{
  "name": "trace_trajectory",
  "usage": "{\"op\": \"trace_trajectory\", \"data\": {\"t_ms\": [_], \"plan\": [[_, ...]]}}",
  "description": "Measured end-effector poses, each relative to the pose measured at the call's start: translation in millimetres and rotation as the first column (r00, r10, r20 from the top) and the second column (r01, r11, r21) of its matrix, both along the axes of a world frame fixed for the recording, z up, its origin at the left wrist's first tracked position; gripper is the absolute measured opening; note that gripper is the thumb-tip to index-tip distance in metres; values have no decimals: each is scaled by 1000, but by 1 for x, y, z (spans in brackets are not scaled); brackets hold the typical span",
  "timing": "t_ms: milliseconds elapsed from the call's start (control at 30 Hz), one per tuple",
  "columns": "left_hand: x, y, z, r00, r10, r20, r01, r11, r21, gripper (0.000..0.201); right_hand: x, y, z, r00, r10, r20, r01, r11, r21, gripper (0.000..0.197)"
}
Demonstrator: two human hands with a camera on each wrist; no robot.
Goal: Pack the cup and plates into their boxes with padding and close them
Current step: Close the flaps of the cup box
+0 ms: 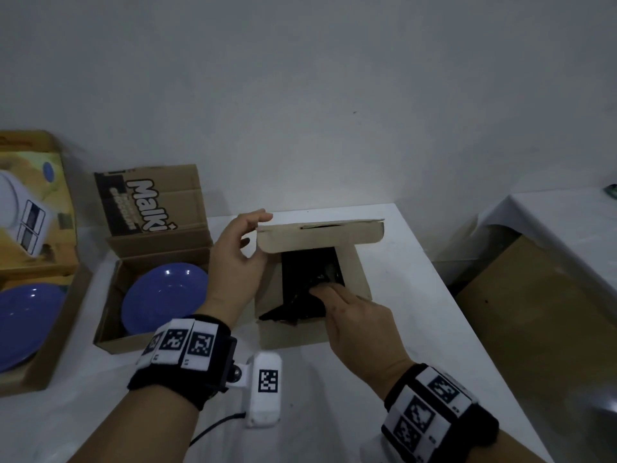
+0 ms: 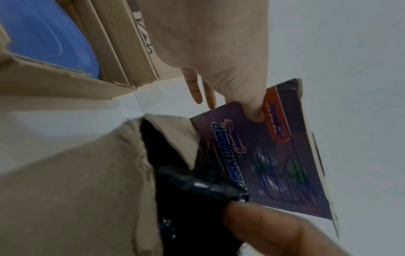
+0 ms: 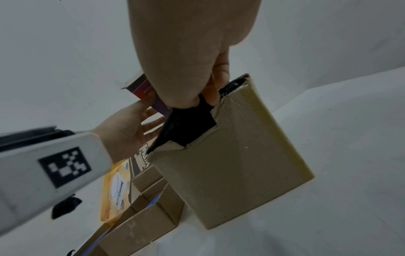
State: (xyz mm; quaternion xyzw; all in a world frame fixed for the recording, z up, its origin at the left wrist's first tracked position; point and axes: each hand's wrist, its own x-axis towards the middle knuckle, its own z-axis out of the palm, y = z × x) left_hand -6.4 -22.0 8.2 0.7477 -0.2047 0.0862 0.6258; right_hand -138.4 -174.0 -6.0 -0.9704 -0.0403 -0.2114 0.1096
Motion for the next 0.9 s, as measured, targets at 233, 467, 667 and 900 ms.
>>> {"op": "trace_trajectory", "data": {"t_ms": [233, 467, 667, 900], "plan": [[11, -15, 11, 996, 79, 31, -81, 994, 74, 29, 1, 5, 13, 996, 37, 78, -40, 999, 36, 12], [36, -24, 16, 969, 246, -3, -246, 965, -91, 14, 16, 9, 3, 955, 38, -295, -120, 956, -267, 45], [43, -23, -1, 994, 41, -102, -26, 990, 138, 29, 25, -6, 17, 982, -117, -146, 107, 991, -75, 26], [33, -12, -29, 985, -25, -173, 95, 909, 406, 111, 26, -36, 22, 929, -369, -17, 364, 922, -132, 28]]}}
